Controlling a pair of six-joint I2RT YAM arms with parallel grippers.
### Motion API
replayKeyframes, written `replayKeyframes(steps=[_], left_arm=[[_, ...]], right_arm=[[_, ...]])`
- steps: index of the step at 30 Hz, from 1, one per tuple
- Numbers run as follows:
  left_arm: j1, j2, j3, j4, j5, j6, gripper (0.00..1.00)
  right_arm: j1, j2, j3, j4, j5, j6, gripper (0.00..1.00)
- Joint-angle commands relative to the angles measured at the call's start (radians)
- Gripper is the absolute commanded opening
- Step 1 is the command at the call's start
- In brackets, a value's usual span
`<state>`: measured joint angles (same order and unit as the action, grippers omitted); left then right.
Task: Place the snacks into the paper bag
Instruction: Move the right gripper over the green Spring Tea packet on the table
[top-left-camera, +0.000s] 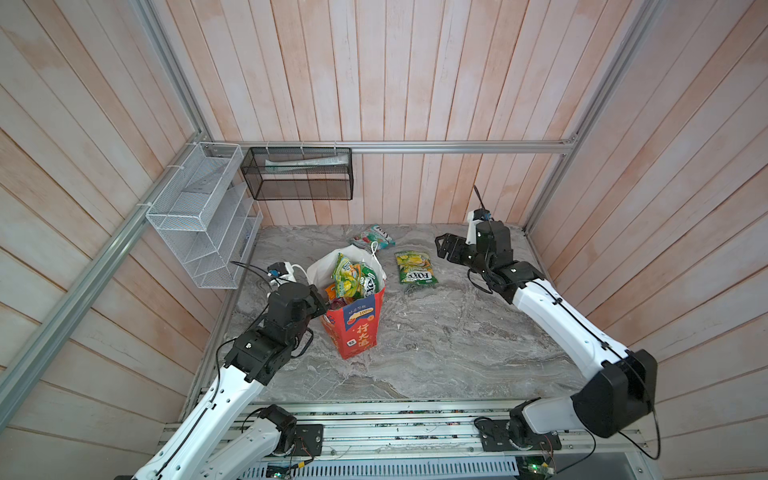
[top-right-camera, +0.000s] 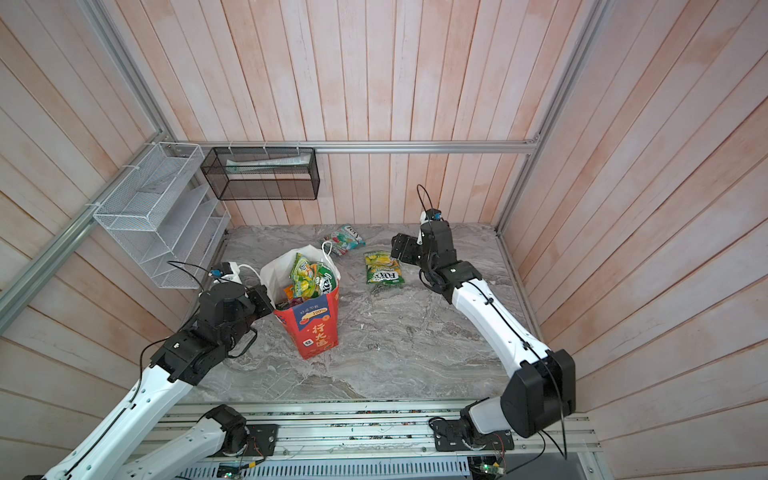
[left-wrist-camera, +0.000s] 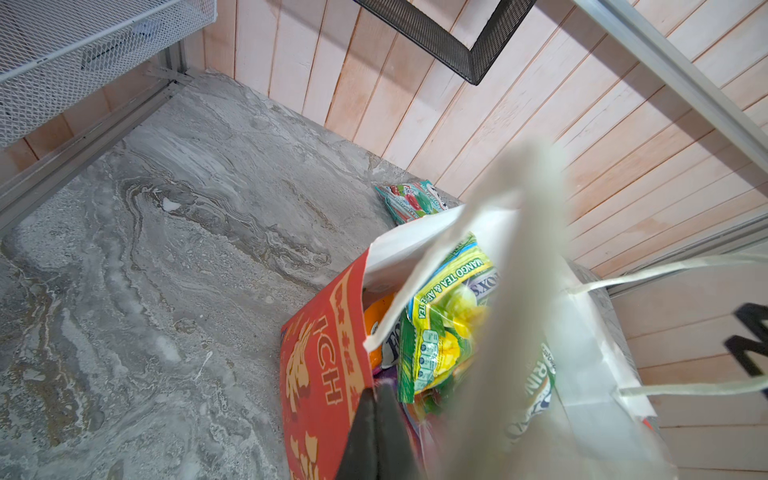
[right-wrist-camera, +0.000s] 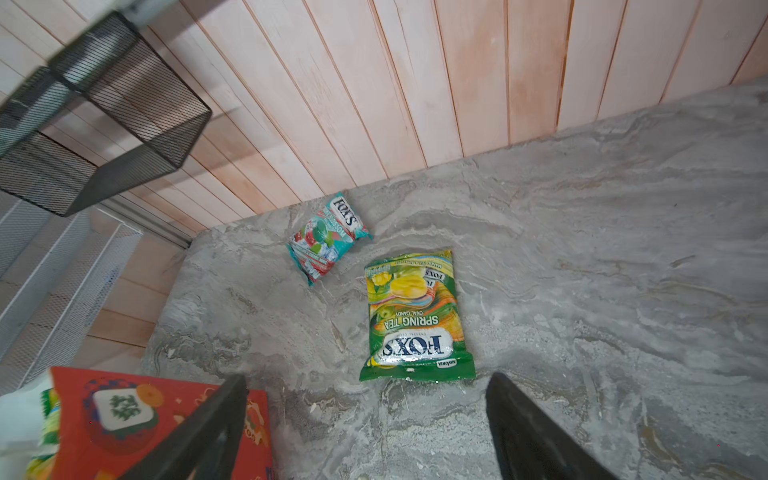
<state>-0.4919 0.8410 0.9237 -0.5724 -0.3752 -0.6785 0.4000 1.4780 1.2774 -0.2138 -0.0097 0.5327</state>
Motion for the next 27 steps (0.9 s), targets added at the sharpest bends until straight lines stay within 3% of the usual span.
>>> replayKeyframes(steps=[1,4,9,17,27], left_arm=[[0.003,-0.021,-0.003,0.041,-0.044,-0.003,0.00],[0.002,-0.017,-0.003,0.045,-0.042,-0.003,0.00],[0.003,-0.026,-0.002,0.046,-0.027,0.000,0.00],[0.003,-0.037,0.000,0.049,-0.018,0.007,0.00],[0.002,-0.037,-0.002,0.055,-0.014,0.010,0.00]], right_arm=[[-0.024,0.086,-0.009,0.061,-0.110,0.032,0.90],[-0.042,0.184,0.001,0.074,-0.137,0.032,0.90],[-0.090,0.327,0.018,0.143,-0.299,0.078,0.88],[-0.114,0.483,0.037,0.213,-0.351,0.135,0.87],[-0.162,0.577,0.033,0.244,-0.397,0.152,0.86]])
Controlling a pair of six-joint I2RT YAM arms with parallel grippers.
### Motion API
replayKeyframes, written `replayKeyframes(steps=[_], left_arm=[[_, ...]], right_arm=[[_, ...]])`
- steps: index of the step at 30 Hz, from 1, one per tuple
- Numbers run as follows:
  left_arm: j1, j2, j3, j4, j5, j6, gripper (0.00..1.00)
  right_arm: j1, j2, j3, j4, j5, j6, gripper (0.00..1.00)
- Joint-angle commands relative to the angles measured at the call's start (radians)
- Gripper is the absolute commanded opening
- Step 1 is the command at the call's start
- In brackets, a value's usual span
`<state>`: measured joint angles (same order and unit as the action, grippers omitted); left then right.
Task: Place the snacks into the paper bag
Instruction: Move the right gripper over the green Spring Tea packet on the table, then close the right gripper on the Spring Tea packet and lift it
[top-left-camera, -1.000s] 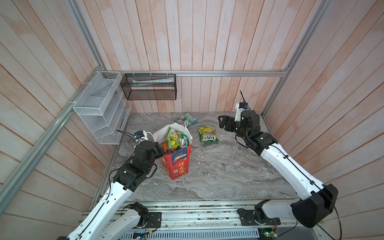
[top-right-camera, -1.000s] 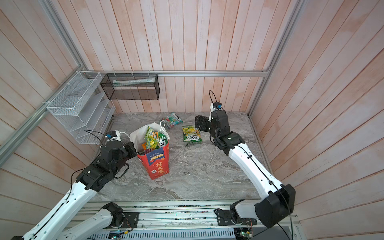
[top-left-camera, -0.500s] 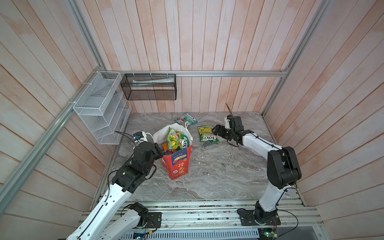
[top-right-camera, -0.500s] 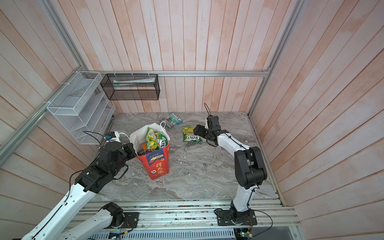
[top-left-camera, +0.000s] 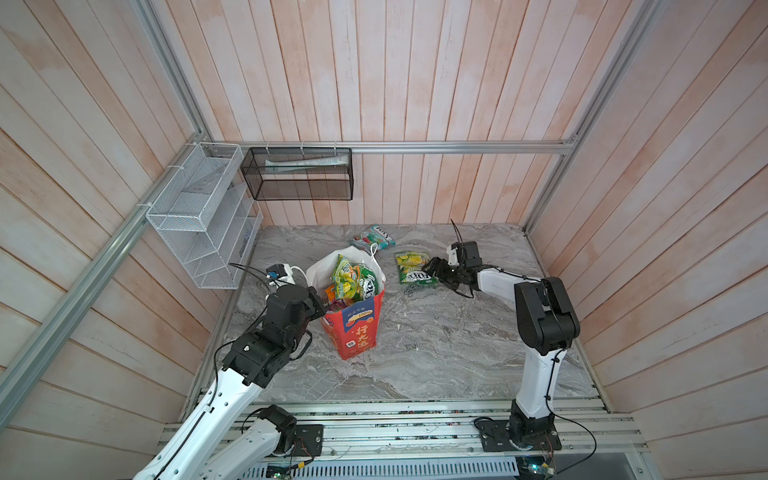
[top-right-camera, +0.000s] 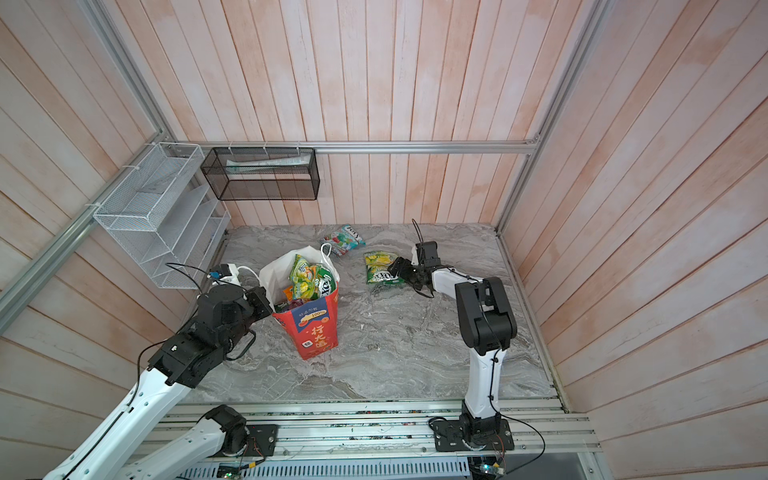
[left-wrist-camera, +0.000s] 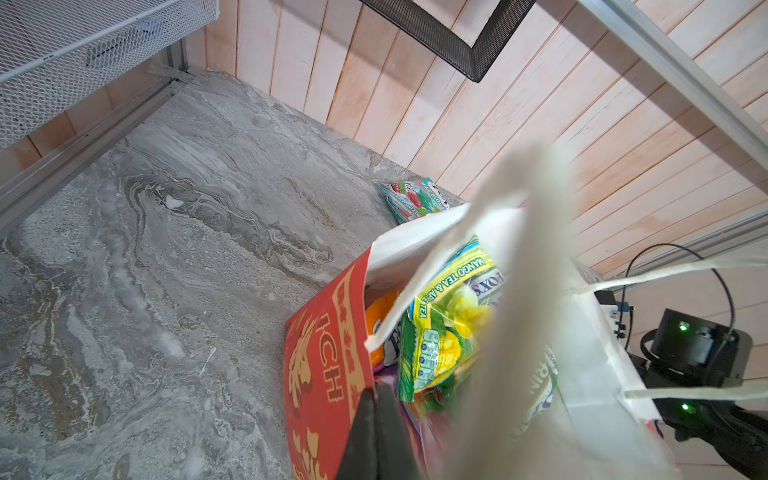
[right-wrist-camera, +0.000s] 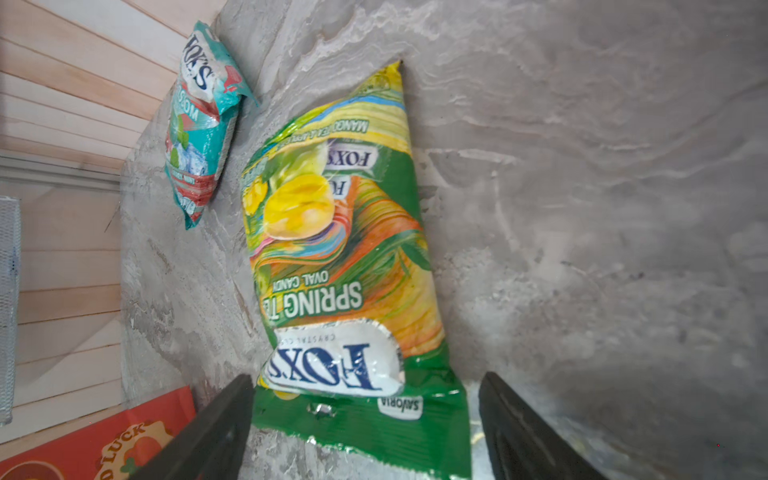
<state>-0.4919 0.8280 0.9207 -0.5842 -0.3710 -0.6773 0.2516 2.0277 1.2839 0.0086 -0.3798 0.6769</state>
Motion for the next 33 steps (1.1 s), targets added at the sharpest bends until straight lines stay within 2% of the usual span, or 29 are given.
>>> replayKeyframes(steps=[1,10,17,20,26,30,33], left_arm=[[0.003,-0.024,0.000,0.068,-0.017,0.008,0.00],[0.002,-0.026,-0.001,0.073,-0.017,0.015,0.00],[0.002,-0.017,-0.002,0.076,-0.007,0.014,0.00],[0.002,-0.021,-0.003,0.078,-0.011,0.015,0.00],[0.003,-0.021,-0.003,0.078,-0.005,0.015,0.00],[0.003,-0.024,-0.002,0.077,-0.005,0.018,0.00],[0.003,-0.026,-0.003,0.076,-0.005,0.019,0.00]], right_arm=[[-0.016,0.033,0.026,0.026,-0.034,0.005,0.86],[-0.014,0.117,0.056,0.029,-0.111,0.001,0.78],[0.012,0.111,0.036,0.029,-0.078,-0.007,0.76],[0.024,0.126,0.064,-0.006,-0.053,-0.018,0.64],[0.028,0.134,0.059,-0.004,-0.032,-0.022,0.49],[0.028,0.144,0.063,0.005,-0.054,-0.023,0.30],[0.028,0.136,0.050,0.028,-0.062,-0.020,0.20]])
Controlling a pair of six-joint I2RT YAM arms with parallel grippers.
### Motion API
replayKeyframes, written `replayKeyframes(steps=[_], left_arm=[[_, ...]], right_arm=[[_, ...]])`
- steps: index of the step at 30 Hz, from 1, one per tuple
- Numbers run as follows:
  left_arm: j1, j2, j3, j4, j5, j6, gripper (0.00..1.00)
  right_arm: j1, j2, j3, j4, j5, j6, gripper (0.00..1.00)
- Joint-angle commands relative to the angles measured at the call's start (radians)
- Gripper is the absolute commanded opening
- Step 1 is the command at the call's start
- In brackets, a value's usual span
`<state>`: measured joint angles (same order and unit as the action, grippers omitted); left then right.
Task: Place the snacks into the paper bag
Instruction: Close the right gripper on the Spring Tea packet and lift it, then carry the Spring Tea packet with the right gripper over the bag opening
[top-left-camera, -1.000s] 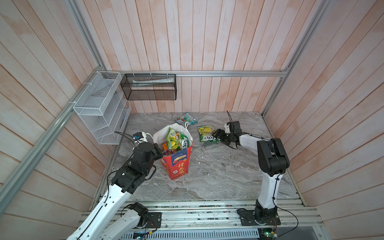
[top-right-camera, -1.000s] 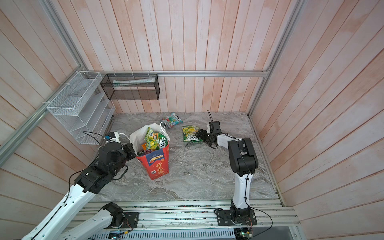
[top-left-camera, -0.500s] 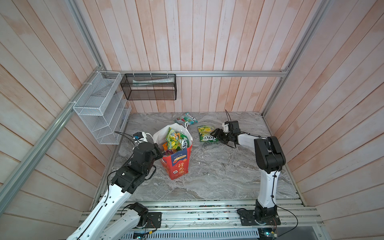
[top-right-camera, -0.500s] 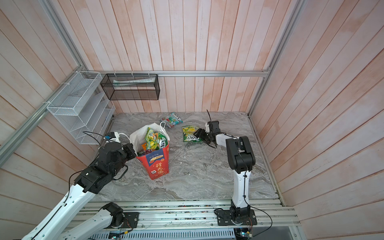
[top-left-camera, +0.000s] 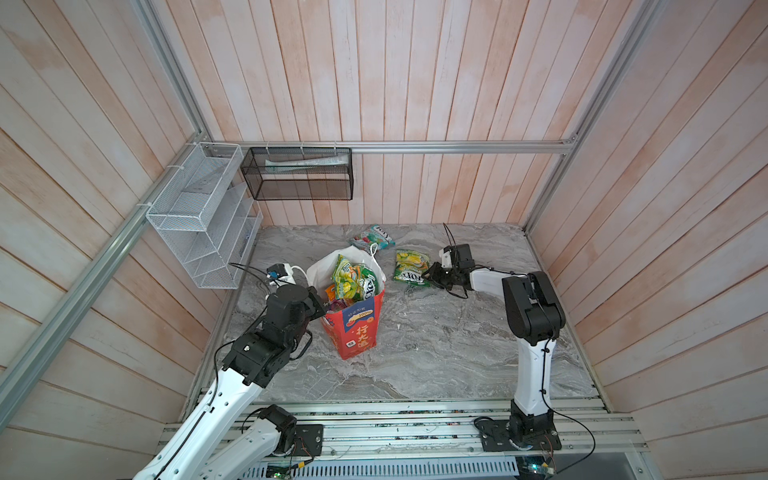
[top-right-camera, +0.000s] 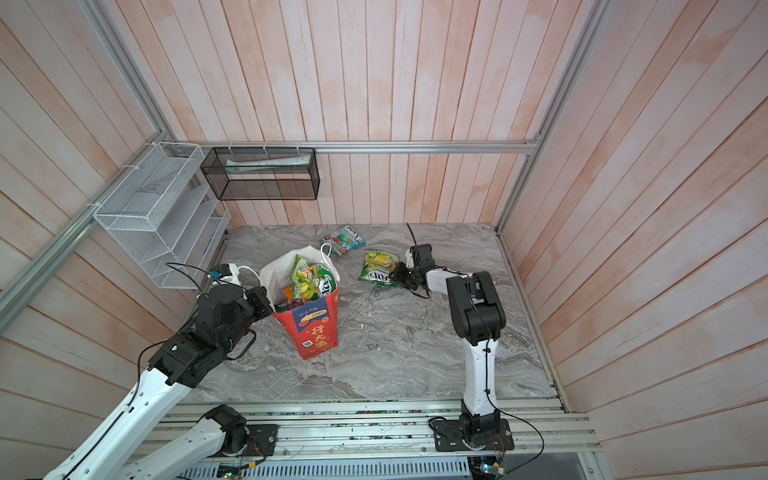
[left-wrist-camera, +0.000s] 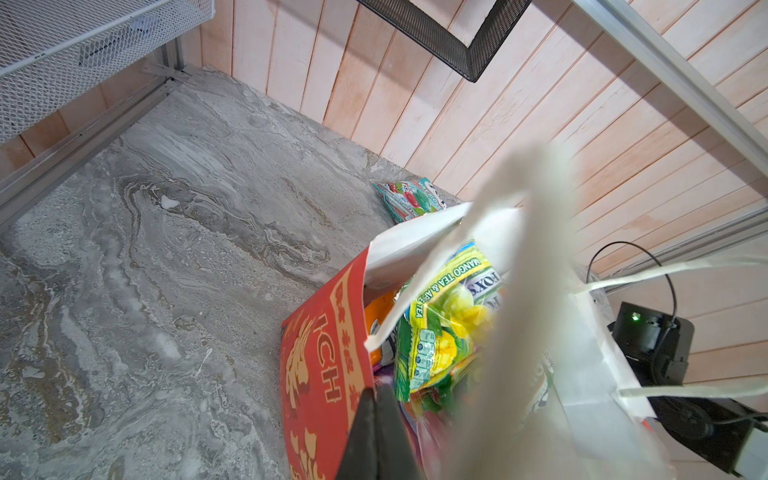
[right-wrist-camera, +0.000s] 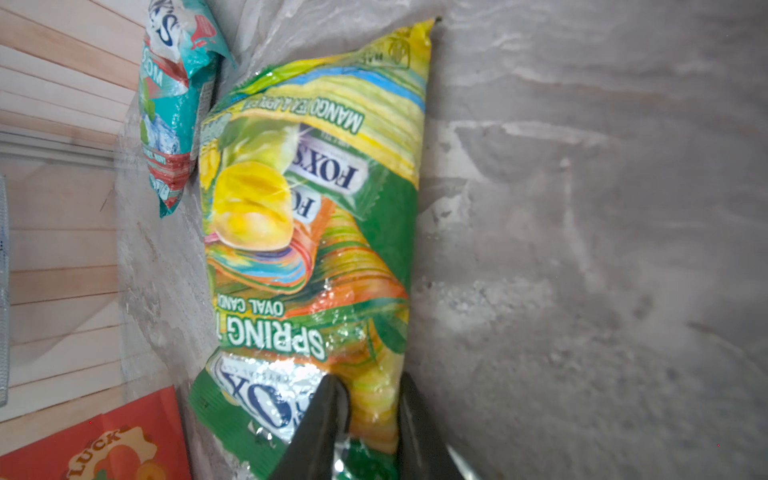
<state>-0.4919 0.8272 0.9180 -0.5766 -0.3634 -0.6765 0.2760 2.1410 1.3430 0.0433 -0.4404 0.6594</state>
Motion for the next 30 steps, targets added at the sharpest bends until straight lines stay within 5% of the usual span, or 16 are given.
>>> replayKeyframes(steps=[1,10,30], left_arm=[[0.003,-0.027,0.001,0.069,-0.012,0.018,0.00],[0.002,-0.024,0.002,0.071,-0.007,0.022,0.00],[0.002,-0.031,0.001,0.072,-0.002,0.028,0.00]], right_arm=[[0.003,0.022,-0.013,-0.001,-0.001,-0.001,0.18],[0.004,-0.070,-0.091,0.114,-0.049,0.038,0.01],[0.094,-0.467,-0.267,0.278,0.024,0.127,0.00]])
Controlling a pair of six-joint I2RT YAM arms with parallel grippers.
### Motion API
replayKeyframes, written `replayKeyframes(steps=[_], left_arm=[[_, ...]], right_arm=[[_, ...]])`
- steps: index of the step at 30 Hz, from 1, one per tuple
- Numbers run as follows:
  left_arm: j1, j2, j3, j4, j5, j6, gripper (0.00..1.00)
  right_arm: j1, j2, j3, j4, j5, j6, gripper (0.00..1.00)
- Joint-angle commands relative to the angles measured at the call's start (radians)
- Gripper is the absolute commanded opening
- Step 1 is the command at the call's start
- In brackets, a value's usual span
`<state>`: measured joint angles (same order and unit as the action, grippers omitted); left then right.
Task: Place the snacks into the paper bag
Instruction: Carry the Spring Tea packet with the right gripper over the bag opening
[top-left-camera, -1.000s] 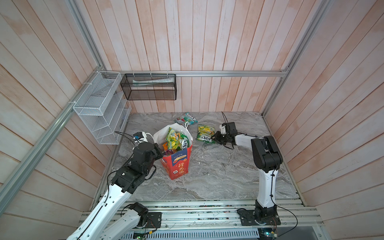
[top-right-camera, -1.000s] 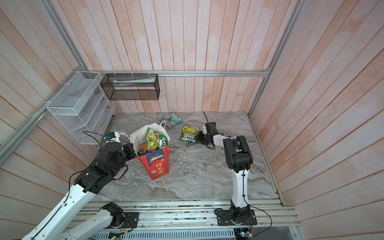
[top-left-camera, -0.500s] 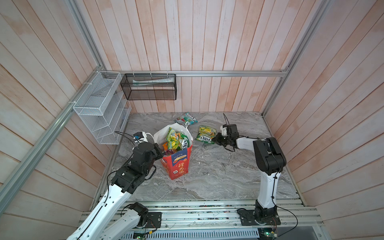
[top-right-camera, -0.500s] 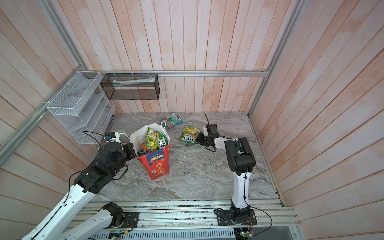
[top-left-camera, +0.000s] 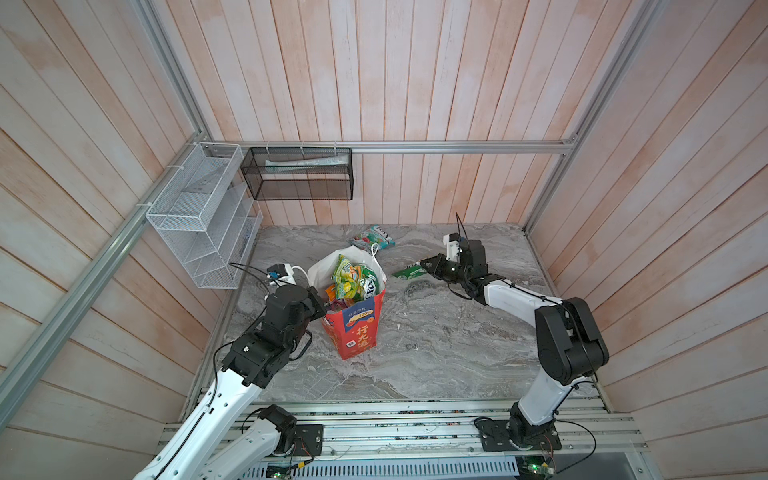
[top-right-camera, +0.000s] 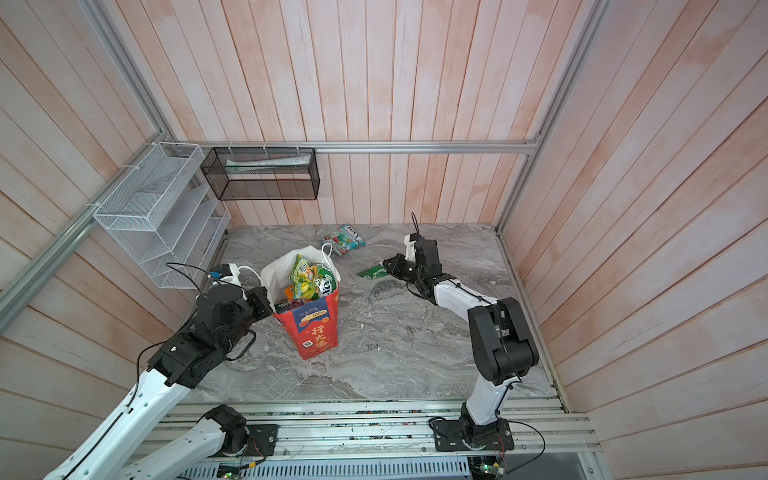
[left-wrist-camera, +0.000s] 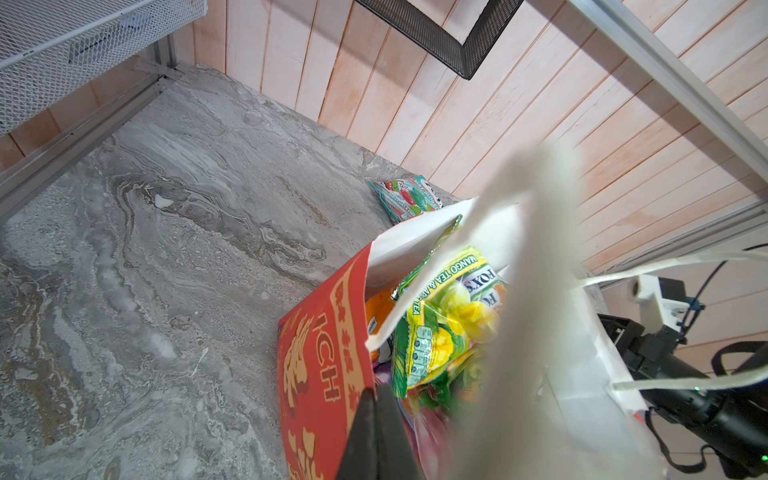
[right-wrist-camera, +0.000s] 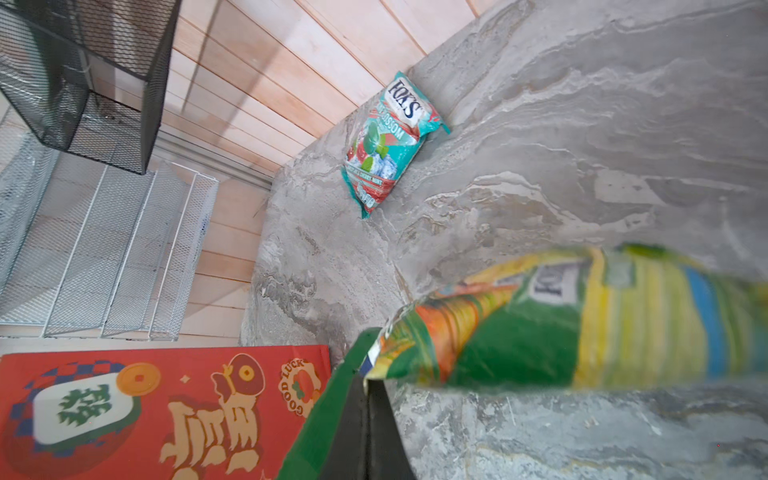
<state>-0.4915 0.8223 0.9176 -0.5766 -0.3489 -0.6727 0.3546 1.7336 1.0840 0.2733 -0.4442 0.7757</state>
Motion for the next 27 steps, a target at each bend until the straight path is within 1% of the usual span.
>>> replayKeyframes(steps=[1,7,14,20,23,27], left_arm=[[0.002,-0.025,0.002,0.070,-0.018,0.025,0.00],[0.002,-0.023,0.003,0.071,-0.017,0.024,0.00],[0.003,-0.020,0.002,0.073,-0.010,0.025,0.00],[0.002,-0.014,0.006,0.071,-0.010,0.026,0.00],[0.001,-0.025,0.000,0.076,-0.008,0.025,0.00],[0.001,-0.026,-0.003,0.076,-0.013,0.024,0.00]], right_arm=[[0.021,-0.085,-0.011,0.041,0.036,0.010,0.00],[0.066,-0.232,-0.031,0.017,0.118,0.019,0.00],[0.156,-0.366,-0.015,-0.033,0.213,0.012,0.00],[0.317,-0.446,0.055,-0.093,0.335,-0.064,0.00],[0.416,-0.487,0.092,-0.132,0.434,-0.101,0.00],[0.523,-0.519,0.151,-0.151,0.536,-0.136,0.00]])
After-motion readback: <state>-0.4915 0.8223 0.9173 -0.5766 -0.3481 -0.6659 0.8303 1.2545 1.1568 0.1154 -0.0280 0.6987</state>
